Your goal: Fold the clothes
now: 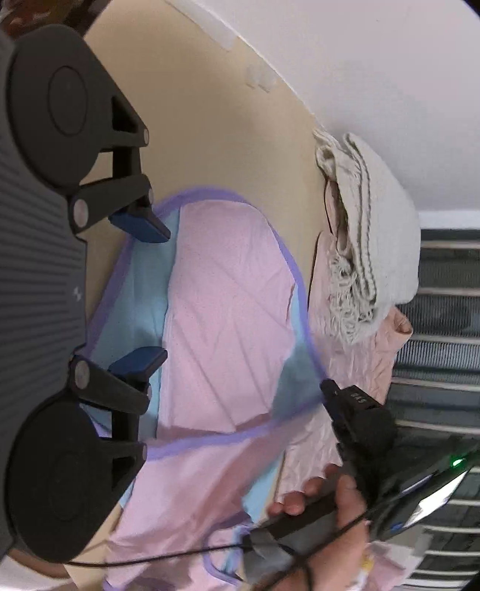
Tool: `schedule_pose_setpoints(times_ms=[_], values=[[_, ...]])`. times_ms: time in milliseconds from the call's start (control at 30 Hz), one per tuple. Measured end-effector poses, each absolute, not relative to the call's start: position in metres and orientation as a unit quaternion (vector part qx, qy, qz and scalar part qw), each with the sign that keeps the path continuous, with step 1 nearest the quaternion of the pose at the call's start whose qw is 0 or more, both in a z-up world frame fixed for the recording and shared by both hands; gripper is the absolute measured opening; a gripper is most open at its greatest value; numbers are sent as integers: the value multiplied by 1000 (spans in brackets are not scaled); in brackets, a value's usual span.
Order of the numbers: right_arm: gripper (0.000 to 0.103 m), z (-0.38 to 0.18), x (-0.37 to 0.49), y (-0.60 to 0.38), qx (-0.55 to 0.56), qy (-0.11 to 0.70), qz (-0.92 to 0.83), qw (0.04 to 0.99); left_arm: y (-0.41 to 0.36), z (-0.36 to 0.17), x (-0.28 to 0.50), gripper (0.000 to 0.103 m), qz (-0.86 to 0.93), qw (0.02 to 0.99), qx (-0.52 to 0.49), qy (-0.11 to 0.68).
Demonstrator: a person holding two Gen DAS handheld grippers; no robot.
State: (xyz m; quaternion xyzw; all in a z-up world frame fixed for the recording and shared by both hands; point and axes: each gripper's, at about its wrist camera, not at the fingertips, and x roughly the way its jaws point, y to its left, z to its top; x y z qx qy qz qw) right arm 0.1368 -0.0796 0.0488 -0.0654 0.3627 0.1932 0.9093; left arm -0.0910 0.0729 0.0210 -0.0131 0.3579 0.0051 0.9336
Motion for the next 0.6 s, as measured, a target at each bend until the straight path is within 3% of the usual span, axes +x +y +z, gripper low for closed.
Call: schedule_pose_setpoints(times_ms=[67,133,167,233,300,500,600], values=[[18,53,130,-79,-49,352,212,910,82,25,-95,65,5,931,-34,362],[35,64,119,-82,-32,335,219,916,95,30,-102,65,-18,930,-82,357],[37,71,109,-83,-32,325,223,919,101,33,-107,68,-37,930,-105,349],[39,77,89,-84,-48,317,245,915,105,35,-111,76,-74,928,-133,340],[38,73,76,-82,-72,331,259,905,101,33,-111,76,-109,924,-143,337],[36,49,28,-106,-117,362,256,889,82,20,-125,76,-54,938,-2,342],[38,49,-17,-140,-115,343,264,894,94,17,-124,85,-3,937,12,349]])
